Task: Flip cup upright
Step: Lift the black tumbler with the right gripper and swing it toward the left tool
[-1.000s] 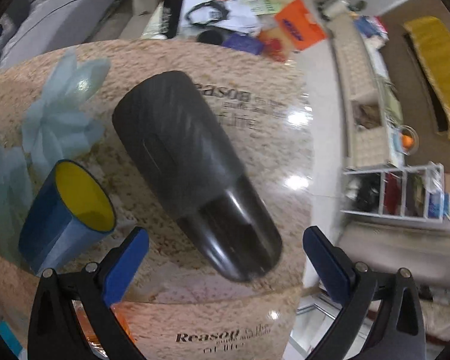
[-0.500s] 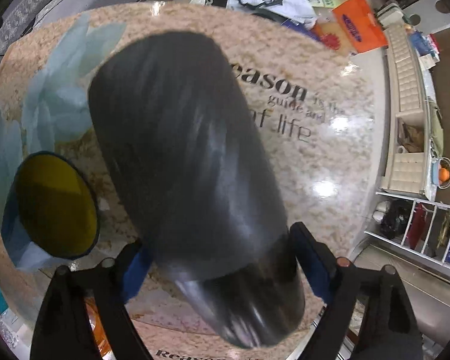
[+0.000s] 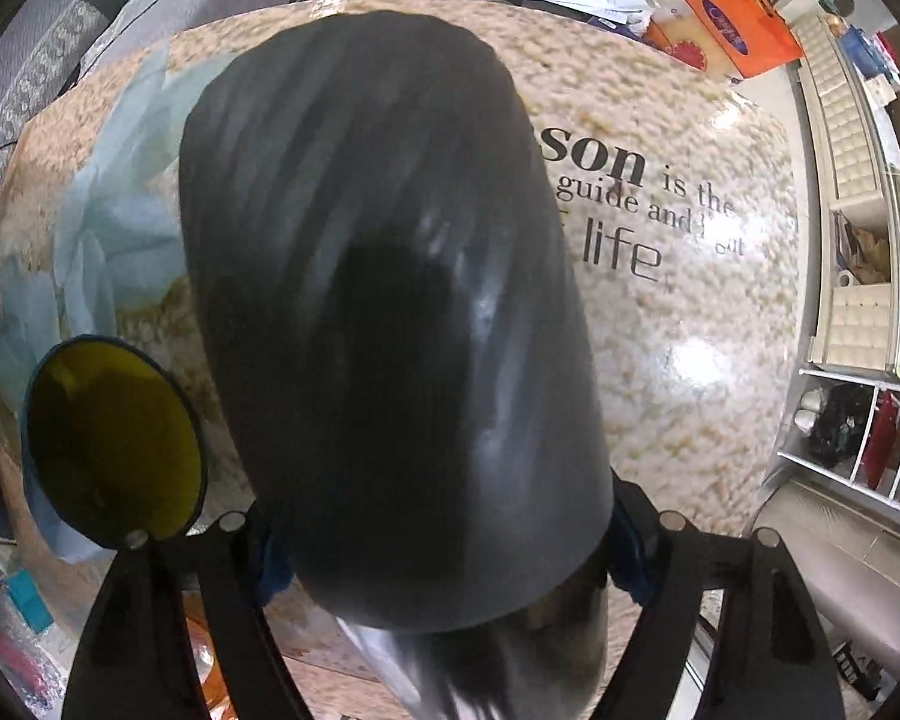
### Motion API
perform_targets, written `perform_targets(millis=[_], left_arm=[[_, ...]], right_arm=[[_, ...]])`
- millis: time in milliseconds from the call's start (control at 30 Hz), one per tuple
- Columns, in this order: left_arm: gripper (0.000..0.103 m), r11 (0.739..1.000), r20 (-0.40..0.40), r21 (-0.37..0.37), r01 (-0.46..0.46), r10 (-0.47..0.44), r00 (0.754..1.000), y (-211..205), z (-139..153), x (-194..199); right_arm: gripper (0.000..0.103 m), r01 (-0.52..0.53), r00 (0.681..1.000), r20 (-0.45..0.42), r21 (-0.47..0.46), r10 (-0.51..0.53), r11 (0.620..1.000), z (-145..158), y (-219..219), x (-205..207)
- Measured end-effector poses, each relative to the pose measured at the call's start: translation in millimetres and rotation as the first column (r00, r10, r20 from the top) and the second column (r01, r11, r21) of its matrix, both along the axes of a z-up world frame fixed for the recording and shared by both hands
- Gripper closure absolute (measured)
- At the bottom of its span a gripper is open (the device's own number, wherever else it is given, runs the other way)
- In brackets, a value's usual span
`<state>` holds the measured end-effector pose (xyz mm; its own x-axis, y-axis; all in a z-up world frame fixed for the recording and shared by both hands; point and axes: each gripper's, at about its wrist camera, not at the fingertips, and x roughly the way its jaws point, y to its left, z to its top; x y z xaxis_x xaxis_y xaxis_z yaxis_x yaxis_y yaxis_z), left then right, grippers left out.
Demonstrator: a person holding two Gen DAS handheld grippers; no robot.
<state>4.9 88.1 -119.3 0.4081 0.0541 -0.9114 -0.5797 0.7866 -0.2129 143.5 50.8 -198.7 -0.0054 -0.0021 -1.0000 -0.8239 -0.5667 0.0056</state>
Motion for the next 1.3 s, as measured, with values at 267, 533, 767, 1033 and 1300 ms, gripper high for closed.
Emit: perform_targets(millis=[267, 533, 767, 1033, 1300], left_arm=[[0.000, 1.000, 0.019, 0.006, -0.010, 0.010, 1.000, 3.5, 9.2, -7.0], [0.000, 1.000, 0.016, 0.009, 0.006, -0.006, 1.000, 0.4, 12.1, -5.7], [0.000, 1.000, 0.020, 0.011, 0.020, -0.020, 1.000, -1.0, 19.8, -4.7], [0.000, 0.993, 0.057, 0.053, 0.101, -0.104, 0.993, -8.2, 47.2, -5.2], [0.000, 0.968, 0.105, 0.099, 0.229, -0.239, 0.965, -21.5, 73.1, -8.4]], right_arm=[[0.026, 0.089, 0.995, -0.051, 0.027, -0.087, 0.996, 15.4, -22.1, 16.2], [0.027, 0.208, 0.977, -0.073, 0.093, -0.201, 0.974, 37.2, -38.9, 63.0], [0.027, 0.300, 0.952, -0.098, 0.141, -0.288, 0.943, 64.7, -69.8, 93.6], [0.027, 0.421, 0.906, -0.146, 0.216, -0.397, 0.881, 123.5, -115.5, 120.1], [0.027, 0.581, 0.814, -0.185, 0.298, -0.551, 0.757, 170.2, -195.4, 84.1]])
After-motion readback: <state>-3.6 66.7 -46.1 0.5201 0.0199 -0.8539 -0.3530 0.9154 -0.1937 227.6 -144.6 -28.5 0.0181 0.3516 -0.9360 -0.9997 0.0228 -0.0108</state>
